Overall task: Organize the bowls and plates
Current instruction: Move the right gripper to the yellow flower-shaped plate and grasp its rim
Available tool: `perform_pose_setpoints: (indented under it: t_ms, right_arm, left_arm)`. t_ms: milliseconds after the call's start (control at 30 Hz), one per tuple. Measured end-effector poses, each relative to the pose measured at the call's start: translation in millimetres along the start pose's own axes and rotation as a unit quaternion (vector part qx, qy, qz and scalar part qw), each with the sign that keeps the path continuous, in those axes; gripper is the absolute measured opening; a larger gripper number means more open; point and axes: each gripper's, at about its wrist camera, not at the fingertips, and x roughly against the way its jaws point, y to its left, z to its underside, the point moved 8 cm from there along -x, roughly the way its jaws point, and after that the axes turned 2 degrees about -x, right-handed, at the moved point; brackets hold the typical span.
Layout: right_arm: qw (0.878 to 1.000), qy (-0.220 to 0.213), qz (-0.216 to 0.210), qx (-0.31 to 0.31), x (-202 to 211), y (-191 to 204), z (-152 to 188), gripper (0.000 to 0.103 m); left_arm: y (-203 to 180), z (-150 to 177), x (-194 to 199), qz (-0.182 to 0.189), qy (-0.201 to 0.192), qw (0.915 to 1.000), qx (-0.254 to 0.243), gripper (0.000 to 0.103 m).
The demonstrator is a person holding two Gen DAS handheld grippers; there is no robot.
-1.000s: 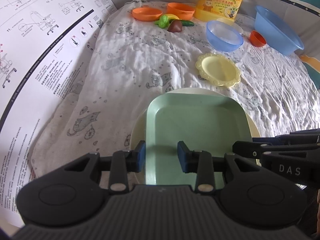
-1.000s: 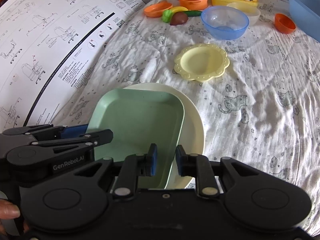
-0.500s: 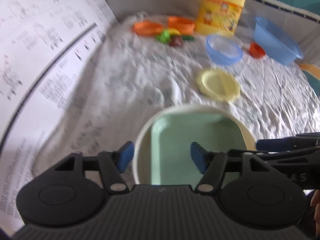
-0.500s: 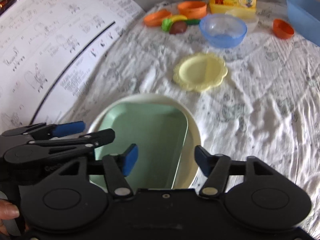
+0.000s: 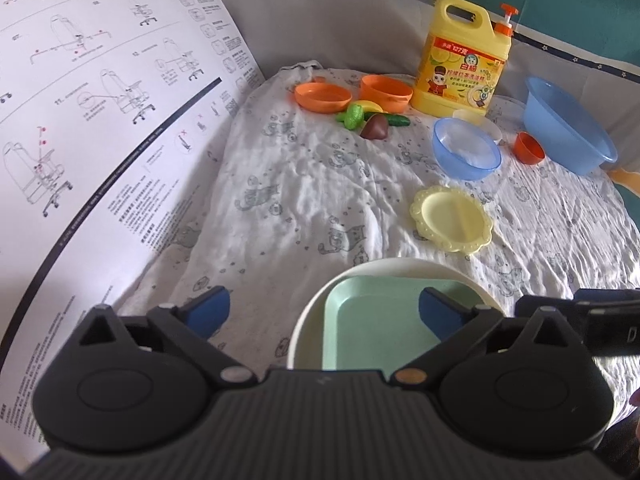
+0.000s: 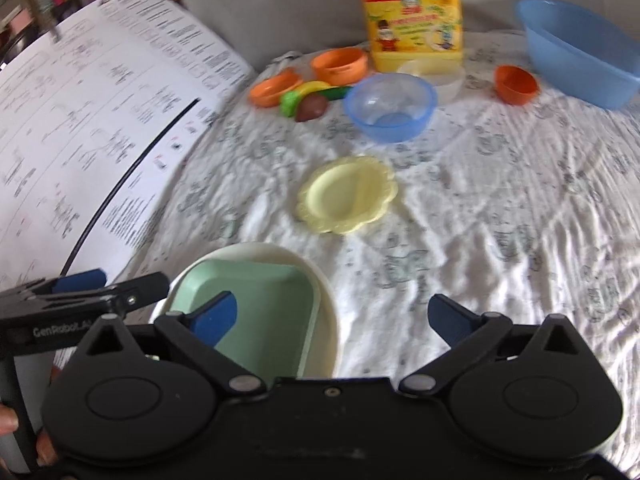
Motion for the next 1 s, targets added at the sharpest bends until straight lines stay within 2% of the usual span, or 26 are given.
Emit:
perform_pose_setpoints:
  t_ms: [233, 267, 333, 667, 900, 1000]
  right_arm:
    - [0.999, -0.012, 0.025, -0.046, -1.8, -36.7, -11.8, 0.103]
    - [0.998, -0.018, 0.042, -0.052, -1.8, -43.6, -13.4, 0.103]
    - [0.997, -0.021, 0.048, -0.064, -2.9, -53.4, -16.6, 0.103]
    - [0.992, -0.015, 0.051, -0.112, -23.3, -87.7, -50.4, 0.102]
    - [0.993, 0.013, 0.022, -0.111, -56.6, -72.5, -65.2, 0.080]
    - [0.995, 0.021, 0.015, -0.099, -72.5, -62.4, -68.3, 0.065]
  left_arm:
    - [-17.3, -15.9, -20.1, 0.018, 0.005, 0.9998, 0.006, 0.103]
    - [-20.5, -19.5, -24.4, 0.020, 0.006, 0.9998, 0.004, 0.103]
    - [-26.4, -26.0, -32.7, 0.024, 0.009, 0.9997, 0.000, 0.103]
    - [-62.5, -53.5, -77.5, 0.035, 0.030, 0.9981, -0.040, 0.103]
    - [-75.5, -54.9, -97.9, 0.041, 0.045, 0.9965, -0.057, 0.102]
    - [-77.2, -54.5, -102.6, 0.043, 0.048, 0.9960, -0.062, 0.100]
